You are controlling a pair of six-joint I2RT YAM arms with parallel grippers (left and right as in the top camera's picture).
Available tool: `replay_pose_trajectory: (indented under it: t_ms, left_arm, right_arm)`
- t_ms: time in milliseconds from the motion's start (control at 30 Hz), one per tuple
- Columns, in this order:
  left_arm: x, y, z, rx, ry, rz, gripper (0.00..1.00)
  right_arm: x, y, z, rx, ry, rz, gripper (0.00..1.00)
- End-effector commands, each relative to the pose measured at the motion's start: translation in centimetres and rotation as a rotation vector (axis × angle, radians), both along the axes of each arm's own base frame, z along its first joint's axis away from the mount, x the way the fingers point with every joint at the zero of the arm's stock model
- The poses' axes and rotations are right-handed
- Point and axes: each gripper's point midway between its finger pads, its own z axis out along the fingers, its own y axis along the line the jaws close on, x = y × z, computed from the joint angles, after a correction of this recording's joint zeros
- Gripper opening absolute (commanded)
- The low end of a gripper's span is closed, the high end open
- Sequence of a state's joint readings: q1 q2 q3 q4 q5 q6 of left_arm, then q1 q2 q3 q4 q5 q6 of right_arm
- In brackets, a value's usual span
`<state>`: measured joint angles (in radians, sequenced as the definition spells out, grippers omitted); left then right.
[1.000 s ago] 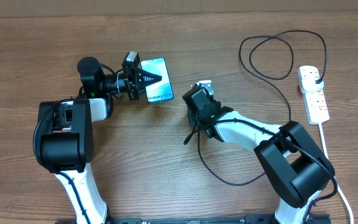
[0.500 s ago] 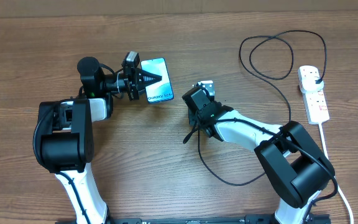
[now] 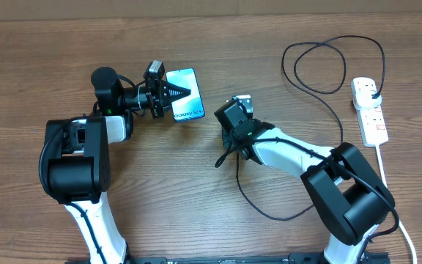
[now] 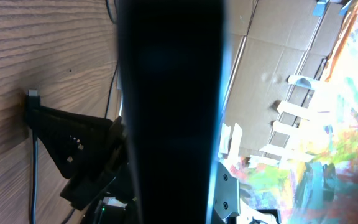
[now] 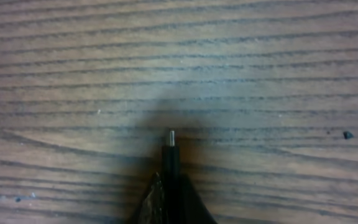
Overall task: Plug charger to phone and switch on socket
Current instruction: 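Lower the right gripper and grasp the USB-C cable end, then lift the cable end toward the phone's bottom port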
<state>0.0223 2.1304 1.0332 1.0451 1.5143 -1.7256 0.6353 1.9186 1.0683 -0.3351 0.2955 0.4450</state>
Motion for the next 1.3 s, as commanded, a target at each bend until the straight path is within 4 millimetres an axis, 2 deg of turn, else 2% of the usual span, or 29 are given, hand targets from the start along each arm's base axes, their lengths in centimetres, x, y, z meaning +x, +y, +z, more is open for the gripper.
replay_pose_trajectory:
  t_ms: [0,133,267,367,533,633,833,900,967,1033,1100,1267]
  left_arm:
    - [0.4,0.3,0.7,0.002,-0.050,0.002,0.04]
    - [0.6,0.5,0.7,0.006,-0.091,0.013,0.04]
    - [0.7,0.7,0.7,0.011,-0.142,0.019,0.05]
    - [0.8,0.7,0.7,0.012,-0.151,0.026,0.04]
    - [1.4,0.6,0.7,0.016,-0.159,0.060,0.05]
    - [1.1,-0.4,0.7,0.015,-0.158,0.045,0.04]
    - [0.5,-5.4,0.6,0.012,-0.099,0.023,0.04]
    - [0.2,-6.6,0.6,0.012,-0.093,0.017,0.04]
    - [-0.2,-7.3,0.6,0.011,-0.095,0.000,0.04]
    - [-0.9,-8.1,0.6,0.009,-0.107,-0.039,0.05]
    - [-2.0,-9.0,0.6,0.007,-0.135,-0.090,0.04]
    - [-2.2,-9.1,0.6,0.006,-0.160,-0.100,0.04]
  right_arm:
    - [-1.1,0.8,1.1,0.057,0.059,0.031,0.04]
    - [-1.4,1.4,4.6,0.224,0.096,0.077,0.04]
    - [-2.8,3.3,7.0,0.459,0.188,0.270,0.04]
    - [-4.2,3.9,9.5,0.679,0.261,0.406,0.04]
    - [-6.6,2.9,12.3,0.939,0.361,0.515,0.04]
    - [-7.6,1.8,13.2,1.055,0.386,0.539,0.04]
    - [-9.7,-2.7,14.0,1.237,0.371,0.514,0.04]
    - [-10.8,-4.1,13.9,1.277,0.366,0.482,0.04]
    - [-11.4,-4.6,14.0,1.302,0.364,0.468,0.04]
    - [-11.9,-4.7,13.8,1.311,0.376,0.458,0.04]
    - [-12.5,-3.9,14.0,1.328,0.397,0.476,0.04]
    - [-13.9,-1.0,14.8,1.356,0.411,0.608,0.04]
